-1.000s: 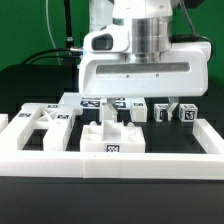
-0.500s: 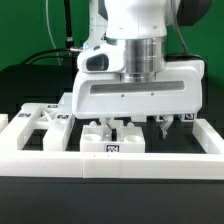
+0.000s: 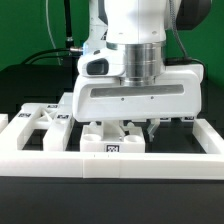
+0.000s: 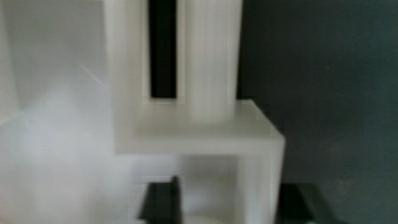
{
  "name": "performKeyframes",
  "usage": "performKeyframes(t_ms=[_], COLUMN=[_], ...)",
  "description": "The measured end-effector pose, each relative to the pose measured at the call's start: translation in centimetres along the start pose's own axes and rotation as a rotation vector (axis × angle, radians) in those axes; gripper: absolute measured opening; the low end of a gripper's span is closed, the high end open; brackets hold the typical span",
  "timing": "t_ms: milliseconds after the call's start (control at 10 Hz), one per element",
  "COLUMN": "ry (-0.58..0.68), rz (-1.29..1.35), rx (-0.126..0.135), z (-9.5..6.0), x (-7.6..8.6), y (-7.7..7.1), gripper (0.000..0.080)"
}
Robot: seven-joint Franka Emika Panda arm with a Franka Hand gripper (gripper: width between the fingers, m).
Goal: Assemble chair
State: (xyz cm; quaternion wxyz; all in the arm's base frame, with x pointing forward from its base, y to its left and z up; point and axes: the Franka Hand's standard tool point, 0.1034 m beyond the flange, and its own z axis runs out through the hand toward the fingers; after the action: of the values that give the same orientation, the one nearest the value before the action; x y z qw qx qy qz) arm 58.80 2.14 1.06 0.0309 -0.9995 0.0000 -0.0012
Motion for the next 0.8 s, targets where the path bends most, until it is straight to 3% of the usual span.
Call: performKeyframes(t_ms=[100,200,800], ry=[0.0,0.001,0.001], rz=[0.0,0.0,0.002], rx=[0.0,0.0,0.001], z=[0.0,-0.03,-0.03], x=[0.0,0.03,0.05], y=[-0.01,-0.01,-0.23], gripper=[0.0086,0.0032,0.0032])
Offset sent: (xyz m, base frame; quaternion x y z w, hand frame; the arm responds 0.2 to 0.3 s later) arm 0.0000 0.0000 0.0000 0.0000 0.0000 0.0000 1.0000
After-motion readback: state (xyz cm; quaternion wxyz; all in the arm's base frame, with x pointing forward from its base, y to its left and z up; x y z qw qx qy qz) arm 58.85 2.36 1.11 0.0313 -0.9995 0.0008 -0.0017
